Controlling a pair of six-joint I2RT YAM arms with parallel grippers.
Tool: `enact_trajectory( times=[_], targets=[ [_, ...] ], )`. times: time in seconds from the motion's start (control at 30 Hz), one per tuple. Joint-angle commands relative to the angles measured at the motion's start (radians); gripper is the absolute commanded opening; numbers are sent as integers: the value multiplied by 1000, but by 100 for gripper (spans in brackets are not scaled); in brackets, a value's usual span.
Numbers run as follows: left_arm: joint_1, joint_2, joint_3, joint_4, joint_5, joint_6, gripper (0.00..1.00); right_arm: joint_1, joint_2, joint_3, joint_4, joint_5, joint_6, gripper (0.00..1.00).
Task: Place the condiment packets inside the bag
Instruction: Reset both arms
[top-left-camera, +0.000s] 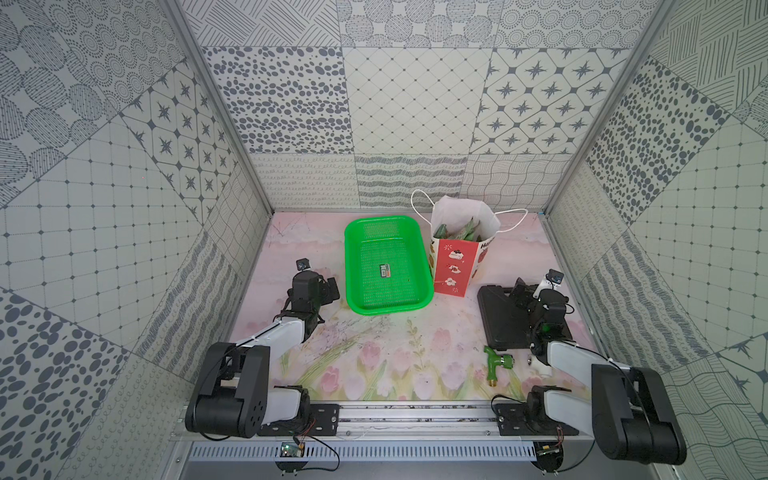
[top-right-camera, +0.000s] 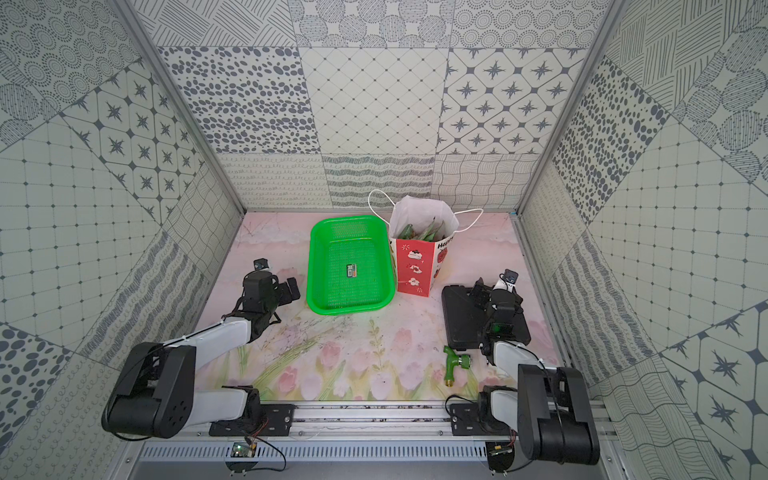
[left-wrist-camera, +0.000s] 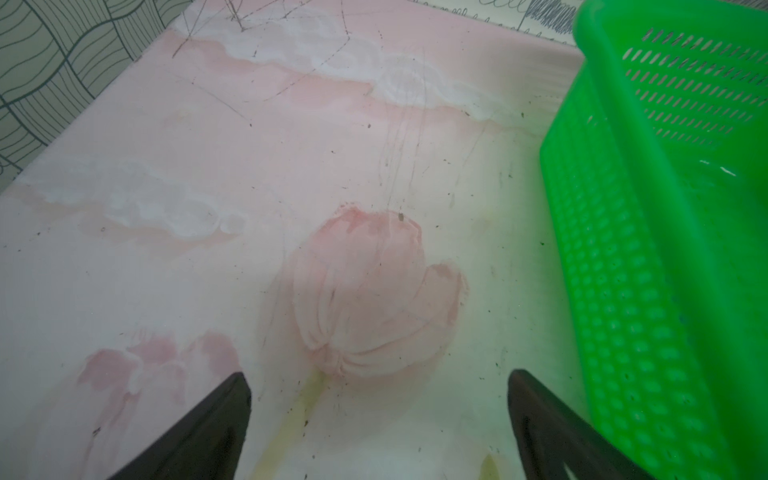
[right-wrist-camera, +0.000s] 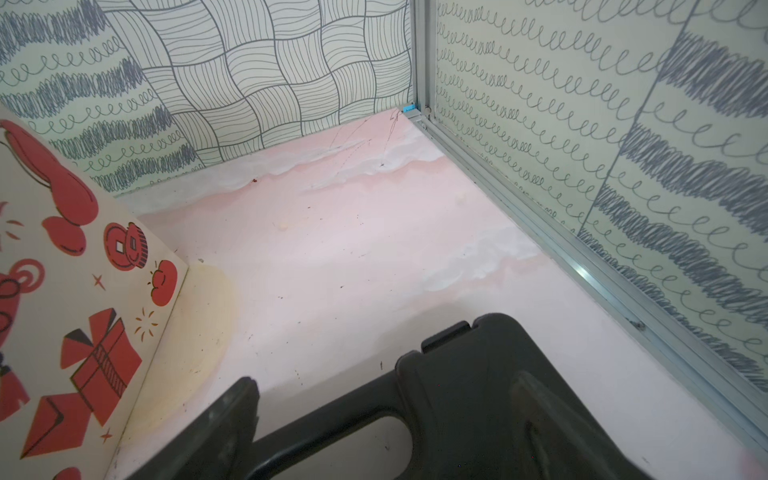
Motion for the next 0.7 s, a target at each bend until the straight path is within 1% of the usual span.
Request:
enact_trajectory(
  times=[0.0, 0.17, 0.27, 0.33, 0.43, 0.47, 0.5, 0.53, 0.57, 0.63, 0.67],
  targets=[
    [14, 62, -50, 318, 65, 119, 99, 37, 39, -9, 215, -16, -64, 97],
    [14, 80, -50, 322, 93, 125, 99, 53, 171, 5, 339, -69, -80, 97],
    [11, 81, -49, 320, 113, 132, 99, 88, 235, 30, 360, -101, -130, 97],
    [12, 91, -49, 330, 117, 135, 99, 119, 266, 34, 382, -89, -165, 97],
    [13, 132, -26, 330, 128, 143, 99, 133, 332, 70, 389, -85, -188, 97],
    [13, 155, -12, 322, 136, 147, 99, 134, 329, 91, 354, -82, -186, 97],
    [12, 187, 0, 345, 149, 168, 99, 132, 311, 123, 261, -81, -181, 97],
    [11, 173, -9, 328, 160, 156, 99, 128, 312, 156, 194, -88, -179, 97],
    [17, 180, -23, 371, 165, 155, 99, 122, 320, 167, 190, -107, -174, 97],
    [19, 216, -64, 479, 221, 185, 99, 105, 314, 167, 178, -129, -164, 97],
    [20, 212, -60, 459, 223, 182, 99, 105, 317, 165, 183, -127, -164, 97]
  ],
)
